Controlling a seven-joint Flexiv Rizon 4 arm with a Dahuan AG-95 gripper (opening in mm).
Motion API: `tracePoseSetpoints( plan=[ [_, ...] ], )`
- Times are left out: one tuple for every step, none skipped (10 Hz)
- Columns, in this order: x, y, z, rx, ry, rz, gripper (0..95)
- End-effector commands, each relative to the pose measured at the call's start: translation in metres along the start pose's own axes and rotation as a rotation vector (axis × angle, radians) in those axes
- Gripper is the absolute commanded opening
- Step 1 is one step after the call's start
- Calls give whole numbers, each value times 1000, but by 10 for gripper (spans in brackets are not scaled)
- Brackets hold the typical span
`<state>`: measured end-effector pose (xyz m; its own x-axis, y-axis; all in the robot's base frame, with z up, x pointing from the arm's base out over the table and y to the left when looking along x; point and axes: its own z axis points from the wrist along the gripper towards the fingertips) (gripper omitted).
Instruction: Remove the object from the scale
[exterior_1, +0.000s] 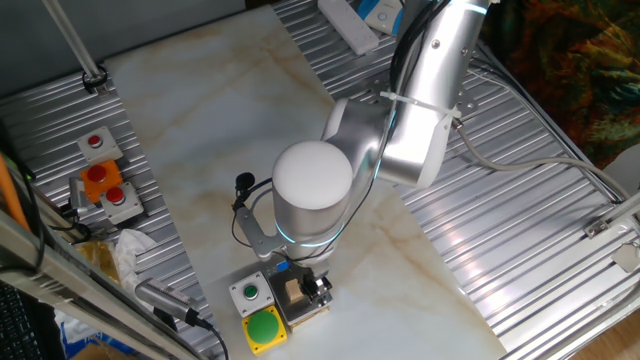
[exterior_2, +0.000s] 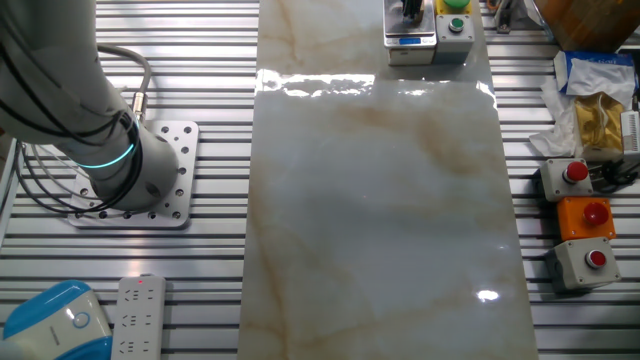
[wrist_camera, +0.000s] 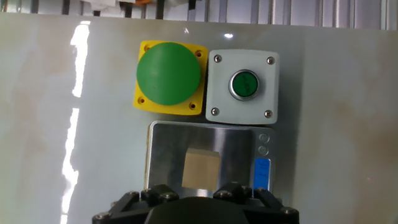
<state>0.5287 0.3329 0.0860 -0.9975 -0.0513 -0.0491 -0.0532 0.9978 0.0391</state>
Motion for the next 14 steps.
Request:
tracePoseSetpoints(
  plan=[
    [0, 0, -1, 4, -6, 10, 190],
    [0, 0, -1, 4, -6, 11, 190],
    [0, 0, -1, 5, -8, 11, 190],
    [0, 0, -1, 6, -8, 8, 190],
    [-1, 0, -1, 7, -9, 8, 190],
    [-1, 0, -1, 8, -10, 7, 190],
    [-1, 0, -2, 8, -11, 6, 190],
    [-1, 0, -3, 8, -12, 6, 190],
    [-1, 0, -4, 6, -12, 5, 190],
    [-1, 0, -6, 3, -13, -5, 190],
    [-1, 1, -7, -1, -11, -22, 190],
    [-1, 1, -8, -1, -11, -25, 190],
    [-1, 1, -8, -1, -11, -77, 380],
    [-1, 1, -8, 1, -12, -106, 570]
  ],
)
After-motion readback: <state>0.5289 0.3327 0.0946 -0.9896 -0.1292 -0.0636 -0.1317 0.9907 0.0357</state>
